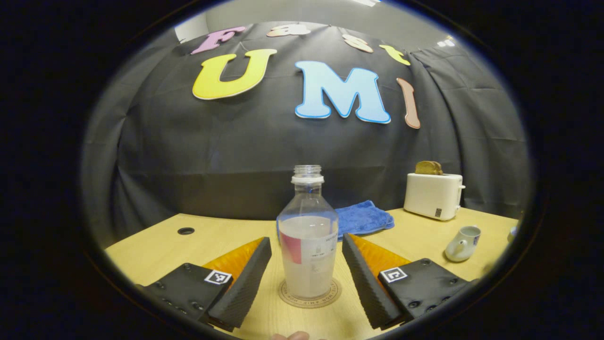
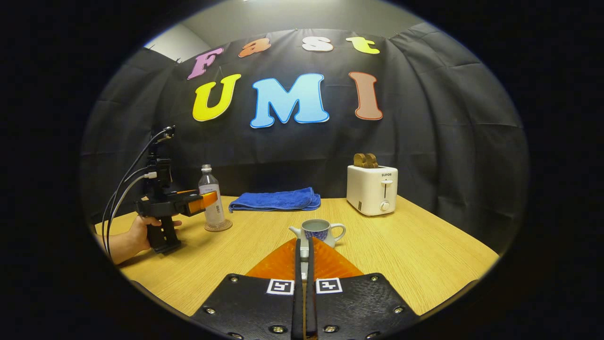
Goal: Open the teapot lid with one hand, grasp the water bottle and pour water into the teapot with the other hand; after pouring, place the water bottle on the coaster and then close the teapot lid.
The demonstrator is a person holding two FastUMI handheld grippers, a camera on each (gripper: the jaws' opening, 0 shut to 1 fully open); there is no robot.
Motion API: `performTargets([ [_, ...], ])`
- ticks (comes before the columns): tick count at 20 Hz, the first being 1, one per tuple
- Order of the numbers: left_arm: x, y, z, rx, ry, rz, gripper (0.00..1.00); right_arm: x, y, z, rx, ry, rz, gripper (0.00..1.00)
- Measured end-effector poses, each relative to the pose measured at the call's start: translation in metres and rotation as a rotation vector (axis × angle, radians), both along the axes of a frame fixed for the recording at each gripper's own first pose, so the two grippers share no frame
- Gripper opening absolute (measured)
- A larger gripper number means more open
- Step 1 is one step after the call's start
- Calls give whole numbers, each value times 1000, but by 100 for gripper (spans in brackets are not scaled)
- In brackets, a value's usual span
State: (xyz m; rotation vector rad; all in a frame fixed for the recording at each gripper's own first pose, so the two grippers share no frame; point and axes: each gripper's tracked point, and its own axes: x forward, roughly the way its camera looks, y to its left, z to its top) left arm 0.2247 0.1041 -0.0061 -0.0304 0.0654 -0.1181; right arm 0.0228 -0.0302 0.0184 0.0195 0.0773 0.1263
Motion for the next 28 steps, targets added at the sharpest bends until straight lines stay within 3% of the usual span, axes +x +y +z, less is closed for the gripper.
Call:
performTargets([
  [3,-37,5,-5,-36,26,16,100,16,-6,18,-3,-69,-23,3],
  [6,-75,5,-2,-38,39,47,100,59,-14,29,-27,-109,-54,2],
  [10,-116,-4,20,18,-3,59,100,120,-11,18,-20,-71,-62,3],
  [12,-136,-19,38,14,-38,23,100,143,-14,10,-2,-42,-86,2],
  [23,-155,-19,16,-69,29,32,100,153,-8,-9,-3,15,-76,3],
  [28,-162,-15,19,-44,16,53,100,150,-5,-6,-35,8,-66,12],
])
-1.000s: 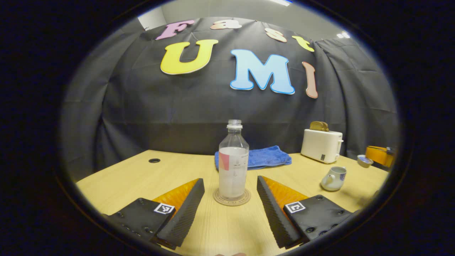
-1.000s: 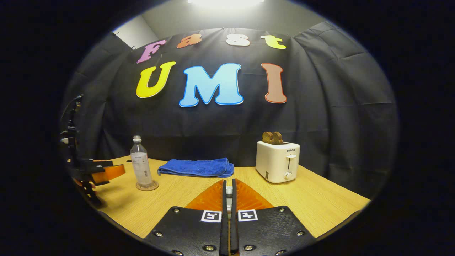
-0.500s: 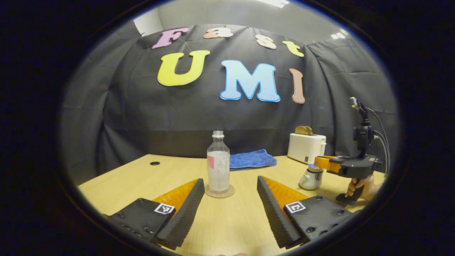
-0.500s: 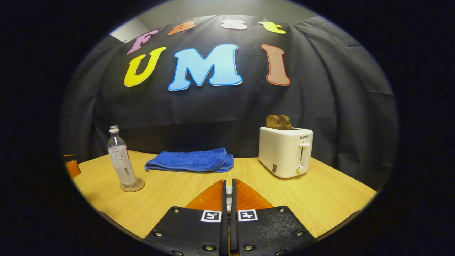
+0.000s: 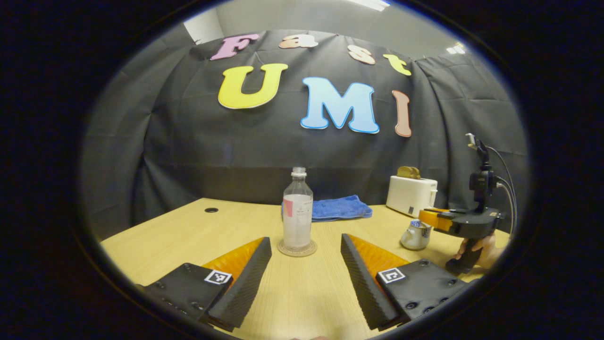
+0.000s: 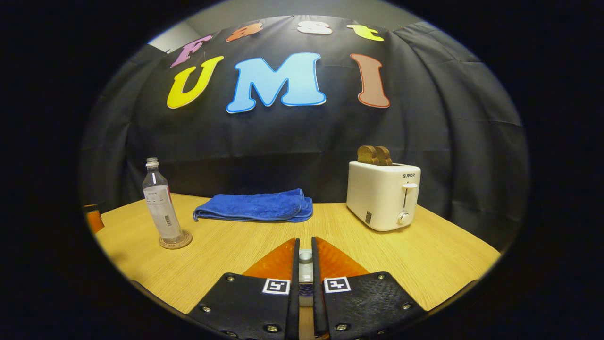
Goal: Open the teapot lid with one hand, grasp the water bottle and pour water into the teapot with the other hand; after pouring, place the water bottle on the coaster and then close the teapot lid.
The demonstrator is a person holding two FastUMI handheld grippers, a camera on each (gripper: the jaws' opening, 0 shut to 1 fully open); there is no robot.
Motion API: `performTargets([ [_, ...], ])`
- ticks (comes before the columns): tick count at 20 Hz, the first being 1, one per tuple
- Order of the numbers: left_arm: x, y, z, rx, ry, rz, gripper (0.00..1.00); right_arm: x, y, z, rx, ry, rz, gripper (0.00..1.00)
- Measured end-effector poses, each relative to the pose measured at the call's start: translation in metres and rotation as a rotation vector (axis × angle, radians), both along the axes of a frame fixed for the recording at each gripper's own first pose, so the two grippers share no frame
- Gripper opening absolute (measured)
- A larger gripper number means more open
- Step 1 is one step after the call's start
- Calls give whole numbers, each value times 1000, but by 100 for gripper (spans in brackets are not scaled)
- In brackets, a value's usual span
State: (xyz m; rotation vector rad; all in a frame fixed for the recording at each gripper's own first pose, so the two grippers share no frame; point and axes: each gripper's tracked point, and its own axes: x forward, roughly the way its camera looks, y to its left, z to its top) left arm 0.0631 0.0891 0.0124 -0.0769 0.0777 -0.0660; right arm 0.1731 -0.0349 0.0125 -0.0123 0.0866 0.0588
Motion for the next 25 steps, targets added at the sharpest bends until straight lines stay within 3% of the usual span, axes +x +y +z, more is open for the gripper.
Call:
performTargets([
  [5,-10,-13,5,10,-25,-14,100,-29,-1,21,-16,-37,11,17],
  [8,-19,-22,13,93,-87,20,100,-76,10,22,-20,-60,48,41],
  [9,-23,-30,12,105,-96,22,100,-91,12,20,-28,-58,47,58],
  [11,-30,-61,4,86,-88,-33,100,-122,16,16,-3,-69,39,69],
  [16,-49,-92,1,45,-77,-55,100,-167,36,5,-11,-67,15,71],
  [21,-63,-95,-17,58,-44,11,100,-185,43,-19,-6,-35,1,71],
  [25,-70,-93,-13,74,-77,63,100,-186,34,-10,43,-87,-52,72],
])
